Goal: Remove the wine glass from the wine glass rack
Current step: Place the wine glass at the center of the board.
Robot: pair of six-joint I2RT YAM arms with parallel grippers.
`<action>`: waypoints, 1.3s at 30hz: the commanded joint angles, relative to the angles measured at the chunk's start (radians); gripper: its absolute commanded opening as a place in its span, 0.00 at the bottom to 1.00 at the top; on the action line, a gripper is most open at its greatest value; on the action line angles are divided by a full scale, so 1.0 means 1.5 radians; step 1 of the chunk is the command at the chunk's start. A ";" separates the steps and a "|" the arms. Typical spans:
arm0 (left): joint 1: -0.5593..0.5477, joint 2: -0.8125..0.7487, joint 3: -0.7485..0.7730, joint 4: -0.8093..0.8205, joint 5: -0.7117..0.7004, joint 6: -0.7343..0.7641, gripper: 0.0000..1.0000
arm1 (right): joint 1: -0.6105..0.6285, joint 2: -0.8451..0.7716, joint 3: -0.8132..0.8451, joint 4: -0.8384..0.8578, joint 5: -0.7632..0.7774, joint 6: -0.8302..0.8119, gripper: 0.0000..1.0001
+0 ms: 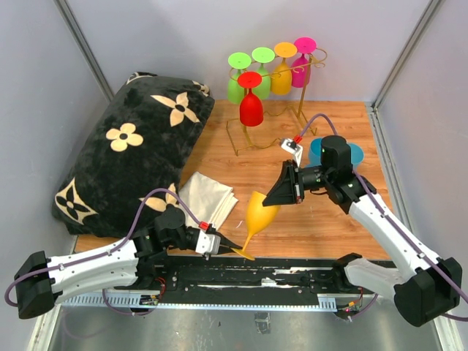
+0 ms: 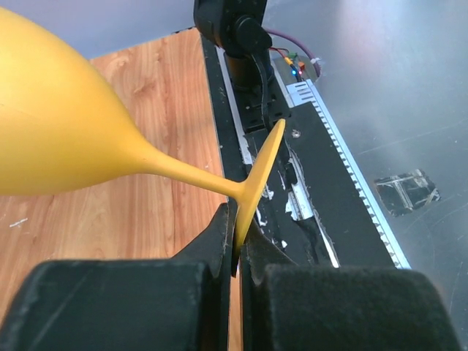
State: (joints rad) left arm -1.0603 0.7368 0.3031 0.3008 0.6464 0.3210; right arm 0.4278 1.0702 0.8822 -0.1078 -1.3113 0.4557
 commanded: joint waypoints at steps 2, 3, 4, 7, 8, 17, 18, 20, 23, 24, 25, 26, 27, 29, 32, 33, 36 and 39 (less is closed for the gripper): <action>0.002 -0.003 0.016 0.032 -0.066 -0.034 0.11 | 0.020 -0.041 0.015 0.007 0.028 -0.037 0.01; 0.002 -0.005 0.014 0.039 -0.072 -0.038 0.16 | 0.020 -0.048 0.014 0.003 0.034 -0.044 0.01; 0.001 -0.004 0.012 0.046 -0.082 -0.056 0.20 | 0.020 -0.055 0.012 -0.003 0.044 -0.054 0.01; 0.001 0.003 0.012 0.065 -0.101 -0.102 0.29 | 0.020 -0.080 0.012 -0.037 0.086 -0.097 0.01; 0.002 0.005 0.013 0.068 -0.103 -0.109 0.35 | 0.020 -0.090 0.011 -0.049 0.103 -0.110 0.01; 0.001 0.017 0.022 0.072 -0.211 -0.133 0.98 | 0.020 -0.163 0.007 -0.163 0.276 -0.211 0.01; 0.001 0.016 0.022 0.072 -0.230 -0.134 0.99 | 0.020 -0.167 0.009 -0.181 0.306 -0.219 0.01; 0.001 0.017 0.029 0.066 -0.255 -0.153 1.00 | 0.020 -0.173 0.011 -0.210 0.398 -0.228 0.01; 0.002 0.024 0.047 0.047 -0.255 -0.160 1.00 | 0.020 -0.179 0.009 -0.237 0.527 -0.255 0.01; 0.001 0.026 0.051 0.047 -0.262 -0.162 1.00 | 0.020 -0.181 0.004 -0.238 0.570 -0.260 0.01; 0.001 0.028 0.053 0.048 -0.273 -0.166 1.00 | 0.020 -0.185 -0.001 -0.237 0.611 -0.262 0.01; 0.002 0.028 0.054 0.052 -0.285 -0.169 1.00 | 0.020 -0.187 -0.008 -0.234 0.646 -0.266 0.01; 0.001 0.028 0.052 0.059 -0.299 -0.174 1.00 | 0.020 -0.189 -0.013 -0.232 0.681 -0.269 0.01; 0.001 0.024 0.043 0.088 -0.333 -0.192 1.00 | 0.020 -0.189 -0.023 -0.229 0.748 -0.275 0.01; 0.001 0.012 0.030 0.129 -0.388 -0.218 0.99 | 0.019 -0.185 -0.036 -0.228 0.864 -0.279 0.01; 0.002 0.007 0.028 0.136 -0.399 -0.220 1.00 | 0.019 -0.182 -0.038 -0.229 0.896 -0.279 0.01; 0.001 -0.003 0.029 0.138 -0.420 -0.220 1.00 | 0.018 -0.168 -0.043 -0.228 0.957 -0.277 0.01; 0.002 -0.011 0.025 0.138 -0.430 -0.216 1.00 | 0.016 -0.149 -0.044 -0.220 0.976 -0.263 0.01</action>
State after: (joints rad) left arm -1.0569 0.7441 0.3511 0.4480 0.0708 0.0090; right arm 0.4454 0.8249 0.8249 -0.4492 0.0010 0.0593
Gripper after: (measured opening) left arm 0.994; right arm 0.028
